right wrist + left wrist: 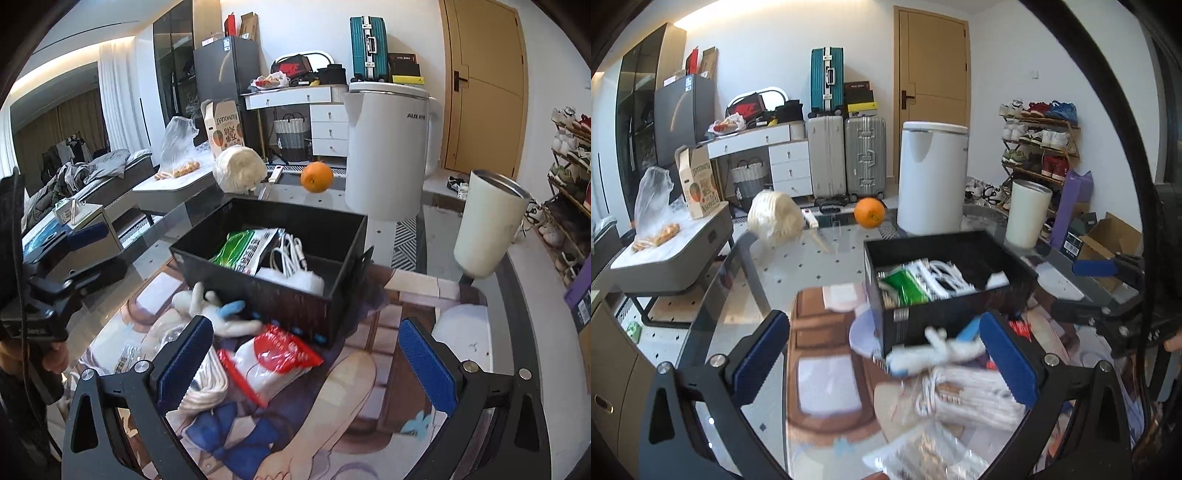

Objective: Organize soft objects
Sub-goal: 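Move both grippers back from the box toward the items on the mat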

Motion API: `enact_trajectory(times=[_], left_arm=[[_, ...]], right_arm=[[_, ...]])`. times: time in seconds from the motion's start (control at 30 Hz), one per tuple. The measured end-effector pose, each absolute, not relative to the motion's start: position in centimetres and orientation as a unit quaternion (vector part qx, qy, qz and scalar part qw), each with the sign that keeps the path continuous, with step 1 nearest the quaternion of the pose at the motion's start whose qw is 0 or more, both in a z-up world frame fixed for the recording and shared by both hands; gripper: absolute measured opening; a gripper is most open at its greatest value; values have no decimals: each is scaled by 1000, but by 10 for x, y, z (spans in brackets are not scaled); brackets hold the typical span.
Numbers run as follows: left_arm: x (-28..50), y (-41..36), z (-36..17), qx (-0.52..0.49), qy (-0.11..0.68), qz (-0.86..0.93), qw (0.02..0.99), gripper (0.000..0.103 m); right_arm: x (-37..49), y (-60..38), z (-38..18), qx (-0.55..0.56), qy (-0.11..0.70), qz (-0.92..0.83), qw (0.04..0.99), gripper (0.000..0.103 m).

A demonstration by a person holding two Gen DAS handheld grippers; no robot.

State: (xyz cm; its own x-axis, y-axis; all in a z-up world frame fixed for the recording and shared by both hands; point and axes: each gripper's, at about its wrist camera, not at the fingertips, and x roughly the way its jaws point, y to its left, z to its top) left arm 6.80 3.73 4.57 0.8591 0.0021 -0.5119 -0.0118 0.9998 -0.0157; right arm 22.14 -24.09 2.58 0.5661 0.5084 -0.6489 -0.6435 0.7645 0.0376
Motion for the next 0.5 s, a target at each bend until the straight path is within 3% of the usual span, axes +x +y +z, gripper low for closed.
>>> enact_trajectory(times=[0.5], left_arm=[[41,25,7,-9,333,20,943,103]], right_arm=[[206,-238,20,-114,349,339,866,102]])
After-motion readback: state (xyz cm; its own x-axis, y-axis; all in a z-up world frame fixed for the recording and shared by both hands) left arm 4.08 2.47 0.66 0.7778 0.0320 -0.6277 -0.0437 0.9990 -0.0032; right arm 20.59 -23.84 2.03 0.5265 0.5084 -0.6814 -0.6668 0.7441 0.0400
